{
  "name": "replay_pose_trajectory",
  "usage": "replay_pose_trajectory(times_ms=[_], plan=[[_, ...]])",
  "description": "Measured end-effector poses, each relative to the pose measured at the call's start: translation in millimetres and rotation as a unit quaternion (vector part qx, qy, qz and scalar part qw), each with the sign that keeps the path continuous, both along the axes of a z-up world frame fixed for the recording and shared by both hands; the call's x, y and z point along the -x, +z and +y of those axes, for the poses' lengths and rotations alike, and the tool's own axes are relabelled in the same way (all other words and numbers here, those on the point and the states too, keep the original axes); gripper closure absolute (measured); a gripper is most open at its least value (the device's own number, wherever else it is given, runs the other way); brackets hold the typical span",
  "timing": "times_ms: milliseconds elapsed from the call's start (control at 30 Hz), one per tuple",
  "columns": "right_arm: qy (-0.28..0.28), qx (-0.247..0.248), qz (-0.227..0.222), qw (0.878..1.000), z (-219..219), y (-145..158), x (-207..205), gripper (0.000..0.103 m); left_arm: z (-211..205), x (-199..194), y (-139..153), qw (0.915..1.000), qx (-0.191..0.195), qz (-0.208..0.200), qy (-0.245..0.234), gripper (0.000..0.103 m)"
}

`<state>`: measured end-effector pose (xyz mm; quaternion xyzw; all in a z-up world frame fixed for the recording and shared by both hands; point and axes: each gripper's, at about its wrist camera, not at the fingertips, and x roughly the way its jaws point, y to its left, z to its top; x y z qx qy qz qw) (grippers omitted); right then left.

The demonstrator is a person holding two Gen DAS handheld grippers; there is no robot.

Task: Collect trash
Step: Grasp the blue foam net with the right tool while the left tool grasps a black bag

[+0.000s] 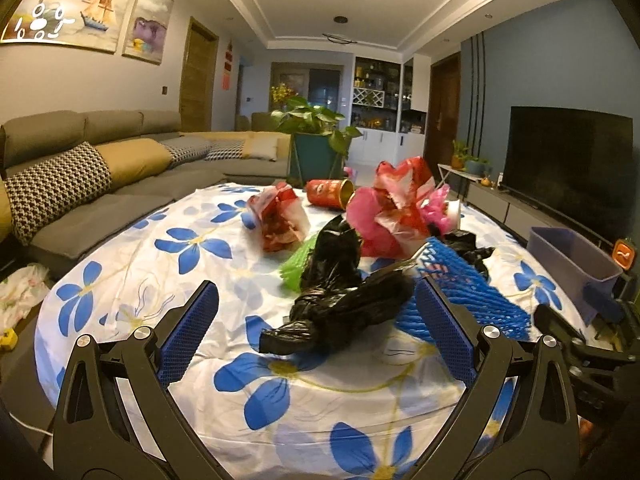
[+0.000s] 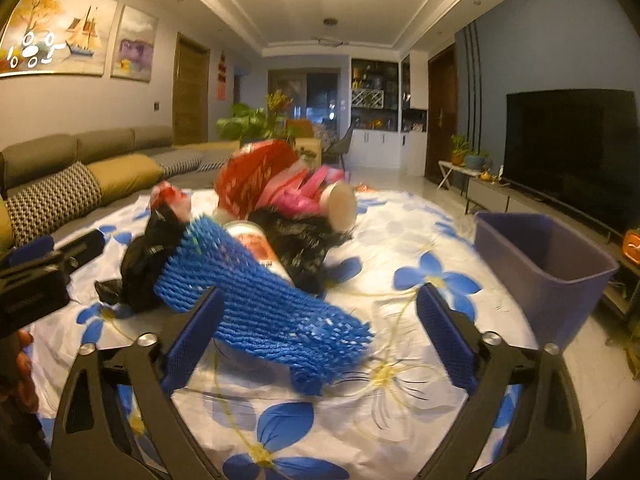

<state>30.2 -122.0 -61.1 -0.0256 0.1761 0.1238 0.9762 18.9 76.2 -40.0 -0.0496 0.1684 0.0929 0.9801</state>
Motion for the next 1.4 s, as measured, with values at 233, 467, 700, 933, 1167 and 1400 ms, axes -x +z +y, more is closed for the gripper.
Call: replay_pose_trajectory(times_ms=[233,467,700,933,1167,1400], plan=[[0.034,0.010,0.030,0.999,10,-23,-26,0.027,6,-12,-14,0.9999,0.007,0.010,-0.010,0.007],[0.061,0.013,0.079,0.995,14,-47,-40,0.060,5,-23,-26,0.9993,0.004,0.021,-0.031,0.013],[0.083,0.002,0.094,0.992,13,-54,-41,0.087,7,-35,-36,0.9982,0.015,0.038,-0.045,0.025],[0.095,-0.003,0.084,0.992,11,-46,-29,0.093,12,-44,-42,0.9971,0.022,0.051,-0.051,0.041],[0.096,-0.011,0.055,0.994,1,-24,-9,0.093,17,-54,-47,0.9952,0.037,0.063,-0.065,0.067],[0.095,-0.017,0.036,0.995,-4,-7,-1,0.093,23,-50,-43,0.9945,0.050,0.057,-0.072,0.098]])
